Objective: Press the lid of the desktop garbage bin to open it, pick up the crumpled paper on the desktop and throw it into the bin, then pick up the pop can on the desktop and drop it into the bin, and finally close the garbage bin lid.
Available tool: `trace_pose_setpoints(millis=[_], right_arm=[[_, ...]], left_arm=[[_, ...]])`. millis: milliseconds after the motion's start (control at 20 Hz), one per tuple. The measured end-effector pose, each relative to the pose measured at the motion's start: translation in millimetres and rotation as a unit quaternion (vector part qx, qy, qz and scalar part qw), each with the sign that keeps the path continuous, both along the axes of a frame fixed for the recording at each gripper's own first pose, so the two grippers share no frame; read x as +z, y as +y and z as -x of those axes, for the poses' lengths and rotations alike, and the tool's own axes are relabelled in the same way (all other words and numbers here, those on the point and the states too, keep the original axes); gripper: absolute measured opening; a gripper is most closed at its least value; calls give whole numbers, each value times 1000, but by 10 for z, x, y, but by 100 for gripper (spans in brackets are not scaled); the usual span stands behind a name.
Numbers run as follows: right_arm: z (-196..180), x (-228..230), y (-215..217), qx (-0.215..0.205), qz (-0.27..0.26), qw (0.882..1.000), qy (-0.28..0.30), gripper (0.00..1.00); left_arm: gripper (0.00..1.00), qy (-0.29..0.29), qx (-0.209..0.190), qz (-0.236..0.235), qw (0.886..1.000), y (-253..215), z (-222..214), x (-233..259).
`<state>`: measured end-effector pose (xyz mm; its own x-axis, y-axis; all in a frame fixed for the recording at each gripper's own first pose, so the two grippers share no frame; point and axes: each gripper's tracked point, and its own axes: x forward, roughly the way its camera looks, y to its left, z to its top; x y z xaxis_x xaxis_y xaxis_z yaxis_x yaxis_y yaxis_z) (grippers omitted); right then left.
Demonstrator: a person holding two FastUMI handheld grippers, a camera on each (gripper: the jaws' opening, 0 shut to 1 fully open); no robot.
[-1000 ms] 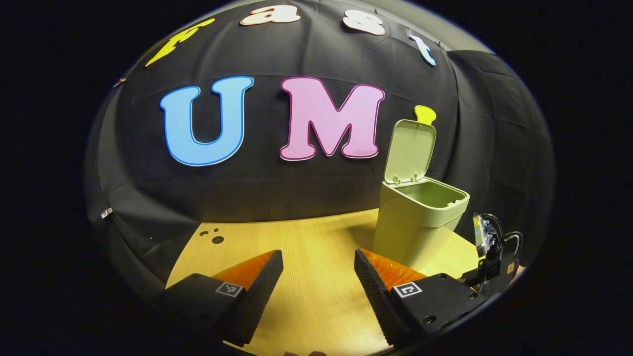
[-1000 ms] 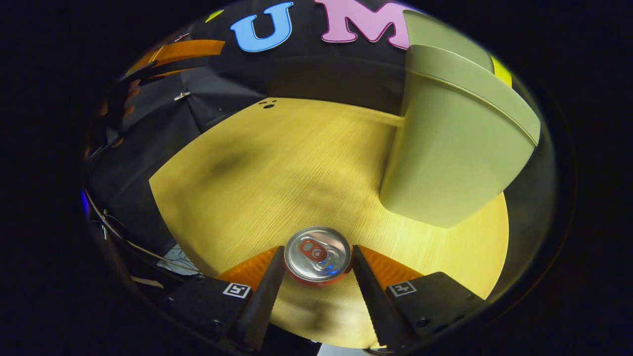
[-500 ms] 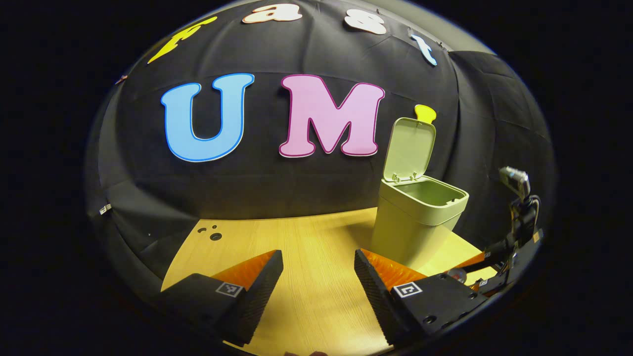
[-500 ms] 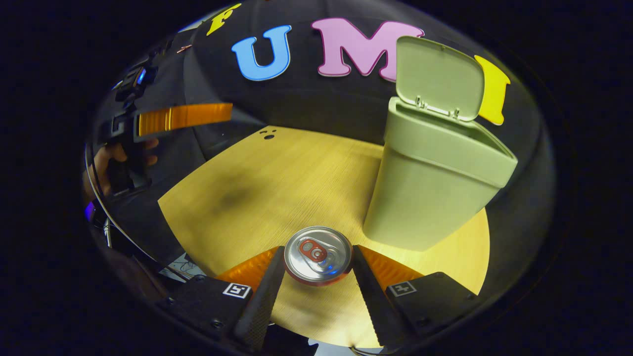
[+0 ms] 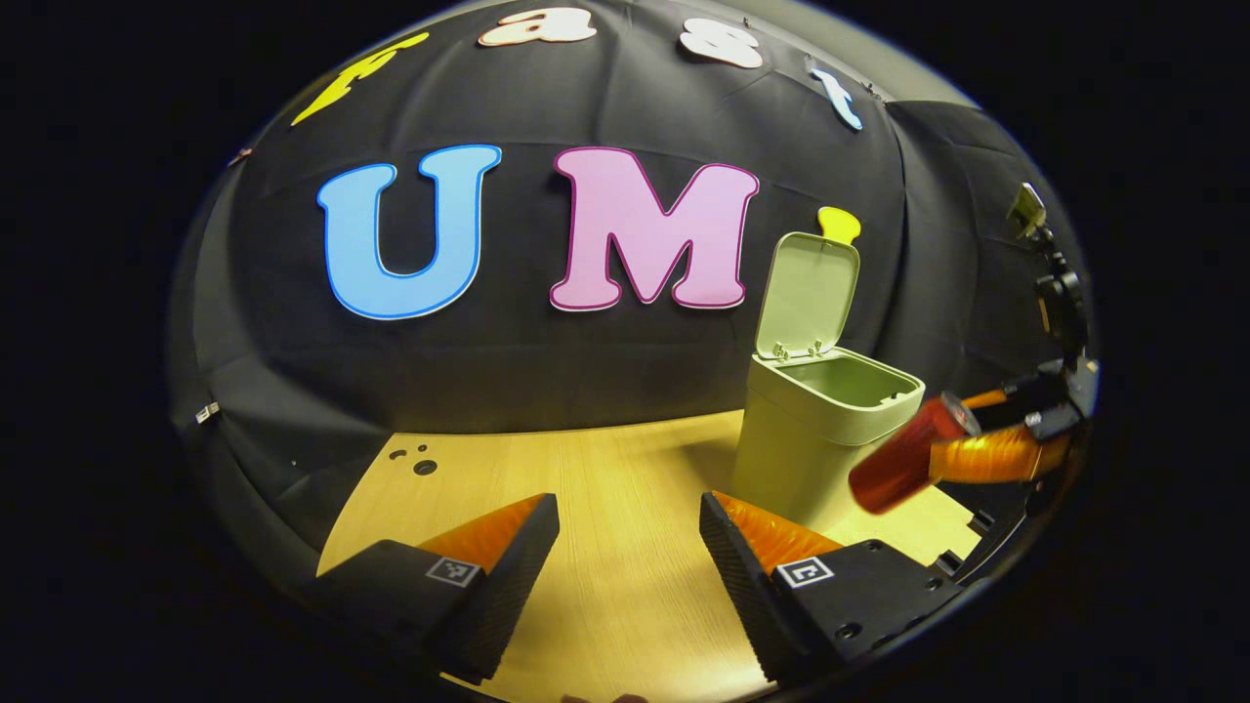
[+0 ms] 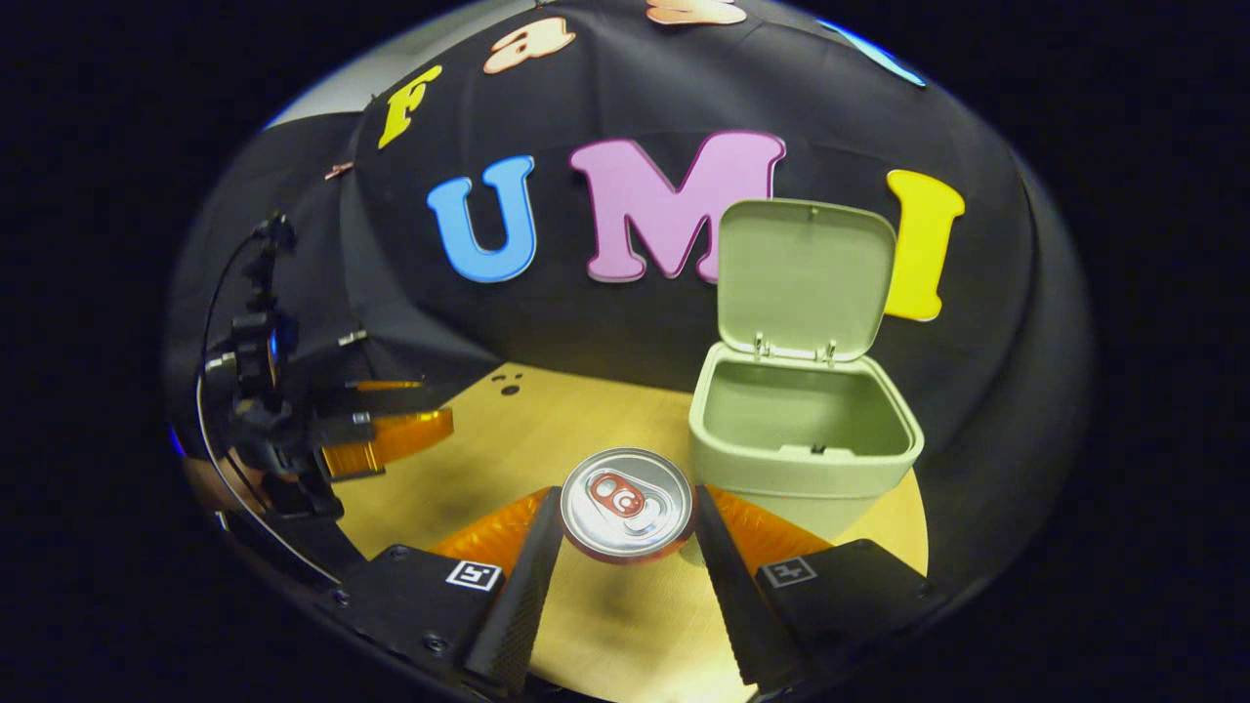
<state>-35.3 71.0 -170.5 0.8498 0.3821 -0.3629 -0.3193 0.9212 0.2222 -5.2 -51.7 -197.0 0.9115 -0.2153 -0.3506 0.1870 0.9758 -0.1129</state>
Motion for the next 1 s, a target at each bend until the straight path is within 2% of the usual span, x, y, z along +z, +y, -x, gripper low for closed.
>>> trace_pose_setpoints(millis=[250,400,450,650,800,1000], right_arm=[[-335,471,-320,-51,-42,996,-55,78],[-518,587,-525,-80,-59,992,-72,78],[-578,600,-579,-88,-63,991,-74,78],[-820,511,-766,-112,-59,989,-73,78],[-971,377,-806,-113,-45,990,-68,78],[-1136,31,-798,-107,-25,994,-26,78]], left_arm=[[94,0,2,1,1000,32,-4,-33],[96,1,4,2,1000,36,10,-29],[94,1,4,1,1000,46,8,-36],[94,4,5,-1,1000,68,7,-48],[94,6,7,-1,1000,84,9,-52],[94,8,10,-5,1000,111,9,-56]])
